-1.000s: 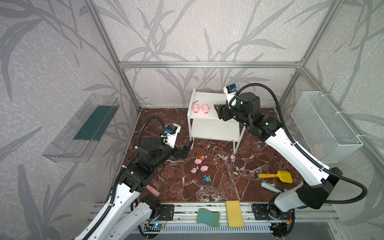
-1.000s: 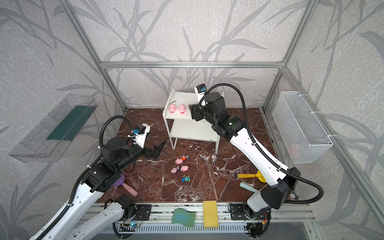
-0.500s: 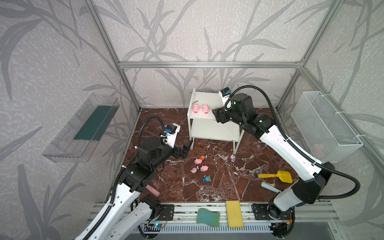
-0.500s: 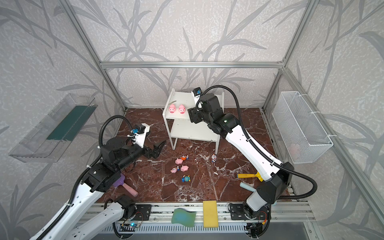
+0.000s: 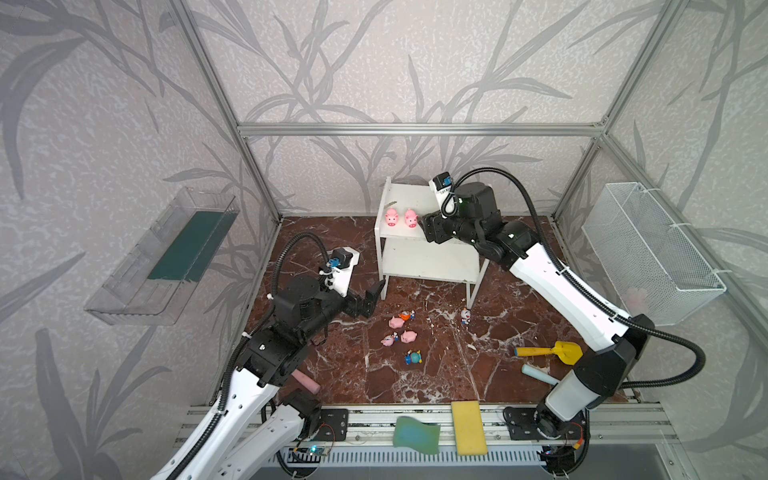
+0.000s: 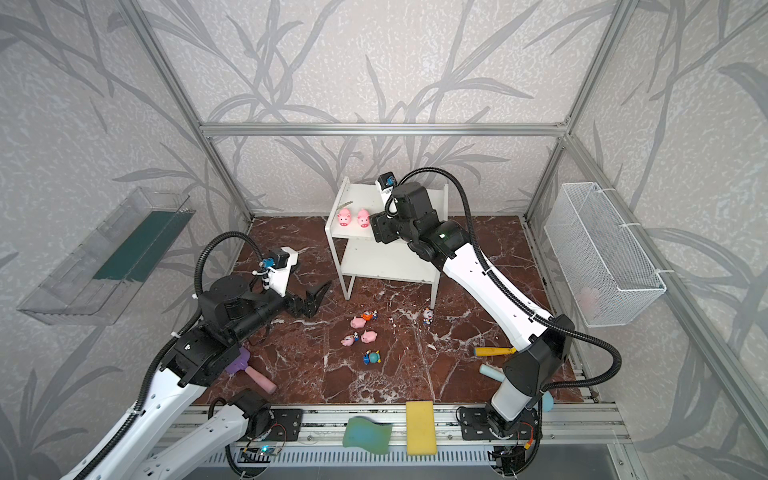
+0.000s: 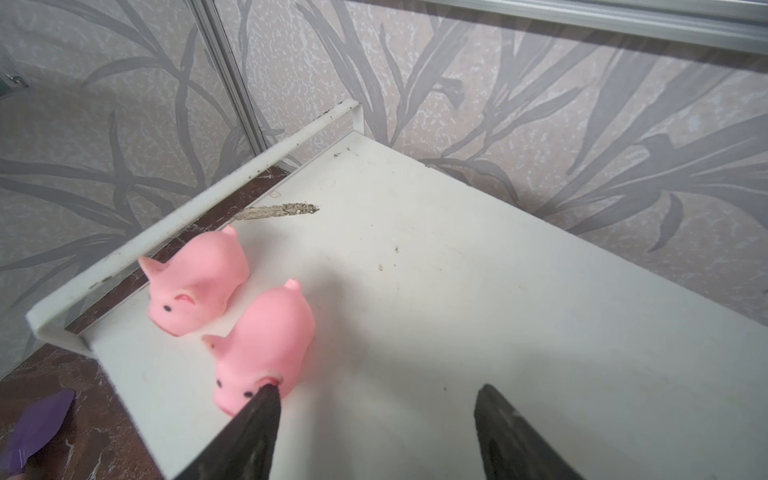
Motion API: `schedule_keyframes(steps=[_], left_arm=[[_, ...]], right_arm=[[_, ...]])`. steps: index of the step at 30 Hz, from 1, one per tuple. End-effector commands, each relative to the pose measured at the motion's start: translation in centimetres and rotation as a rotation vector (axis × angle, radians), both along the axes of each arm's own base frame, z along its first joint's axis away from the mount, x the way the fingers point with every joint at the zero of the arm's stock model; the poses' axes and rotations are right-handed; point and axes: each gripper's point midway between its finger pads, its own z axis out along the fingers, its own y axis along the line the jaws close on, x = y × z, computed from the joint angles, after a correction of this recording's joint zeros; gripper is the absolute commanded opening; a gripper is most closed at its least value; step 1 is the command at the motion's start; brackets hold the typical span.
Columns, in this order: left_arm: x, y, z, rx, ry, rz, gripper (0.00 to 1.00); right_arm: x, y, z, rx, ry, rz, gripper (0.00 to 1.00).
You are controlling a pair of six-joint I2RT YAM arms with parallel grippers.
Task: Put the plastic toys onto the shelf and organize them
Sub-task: 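Raise the right gripper away from the two pigs on the top tier, then move the right gripper down to the pig toys on the floor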
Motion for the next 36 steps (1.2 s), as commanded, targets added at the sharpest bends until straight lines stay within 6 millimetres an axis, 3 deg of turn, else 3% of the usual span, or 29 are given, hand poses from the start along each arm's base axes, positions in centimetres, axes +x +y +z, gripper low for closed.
schedule_keyframes(steps=[1,13,19,24,28,32,36], left_arm=[[-0.1,0.1,0.3,-0.007,-0.021,-0.004,0.99],[-0.2,0.4,0.3,-0.003,-0.028,0.008,0.99],[0.0,0.3,-0.1,0.006,-0.02,0.008,0.99],[0.4,0.2,-0.8,0.028,-0.013,0.01,0.99],[0.6,0.4,-1.1,0.055,-0.026,0.022,0.99],[0.9,0.6,-1.7,0.088,-0.031,0.031,0.99],[0.8,0.9,-2.2,0.11,-0.017,0.044,0.99]], right_arm=[[-0.3,0.5,1.1,0.009,-0.014,0.02,0.74],[-0.5,0.9,1.1,0.01,-0.016,0.033,0.74],[-2.2,-0.4,3.2,0.023,-0.073,0.038,0.74],[-6.0,-1.2,5.1,0.045,-0.148,0.115,0.74],[-10.6,-1.7,6.2,0.056,-0.225,0.215,0.74],[-15.1,-2.3,4.8,0.049,-0.248,0.298,0.74],[-18.6,-2.5,1.4,0.008,-0.221,0.361,0.73]])
